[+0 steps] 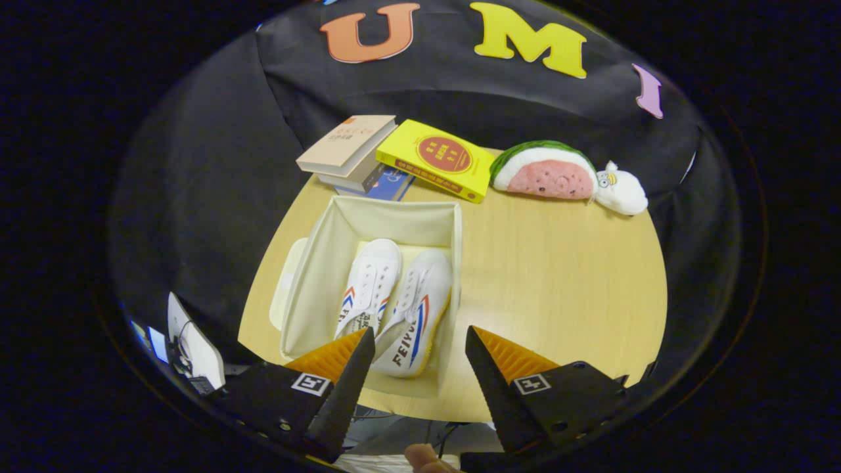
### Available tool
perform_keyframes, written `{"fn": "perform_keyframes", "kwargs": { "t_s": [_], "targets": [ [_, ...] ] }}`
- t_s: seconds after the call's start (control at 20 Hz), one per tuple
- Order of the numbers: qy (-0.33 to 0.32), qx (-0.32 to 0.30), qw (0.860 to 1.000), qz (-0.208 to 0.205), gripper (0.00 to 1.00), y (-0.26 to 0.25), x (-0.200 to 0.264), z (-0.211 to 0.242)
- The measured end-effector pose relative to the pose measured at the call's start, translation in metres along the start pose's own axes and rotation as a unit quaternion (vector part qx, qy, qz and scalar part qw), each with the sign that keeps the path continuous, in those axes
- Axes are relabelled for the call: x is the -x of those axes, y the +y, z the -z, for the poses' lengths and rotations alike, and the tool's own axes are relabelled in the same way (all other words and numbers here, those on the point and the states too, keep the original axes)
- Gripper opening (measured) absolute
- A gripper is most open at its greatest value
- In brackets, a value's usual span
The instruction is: Open the storage box then place both shoes into the box .Put the left shoe in first, then the right shoe, with the right side of both shoes facing outward in a uniform manner.
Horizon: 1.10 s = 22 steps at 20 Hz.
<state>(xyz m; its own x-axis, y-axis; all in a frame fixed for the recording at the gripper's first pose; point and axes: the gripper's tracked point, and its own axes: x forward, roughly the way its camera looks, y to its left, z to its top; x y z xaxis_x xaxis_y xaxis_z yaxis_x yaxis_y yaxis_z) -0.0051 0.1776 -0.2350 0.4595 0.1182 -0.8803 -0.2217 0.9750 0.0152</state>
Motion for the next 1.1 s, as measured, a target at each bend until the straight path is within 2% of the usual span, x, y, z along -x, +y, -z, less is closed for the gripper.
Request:
{"fn": "perform_keyframes", "kwargs": {
  "t_s": [0.05, 0.15, 0.5, 0.8, 1.0, 1.1],
  "targets": [
    [-0.021, -0.005, 1.0, 0.017, 0.91, -0.014, 0.011, -0.004],
    [-0.063, -0.021, 0.997, 0.036, 0.94, -0.038, 0.037, -0.01],
    [-0.206, -0.022, 0.977, 0.057, 0.93, -0.11, 0.139, -0.001],
    [-0.357, -0.039, 0.927, 0.108, 0.95, -0.176, 0.229, 0.012],
    [-0.413, -0.058, 0.904, 0.089, 0.95, -0.172, 0.26, 0.035],
    [-0.435, -0.039, 0.895, 0.093, 0.95, -0.172, 0.268, 0.041]
  ]
}}
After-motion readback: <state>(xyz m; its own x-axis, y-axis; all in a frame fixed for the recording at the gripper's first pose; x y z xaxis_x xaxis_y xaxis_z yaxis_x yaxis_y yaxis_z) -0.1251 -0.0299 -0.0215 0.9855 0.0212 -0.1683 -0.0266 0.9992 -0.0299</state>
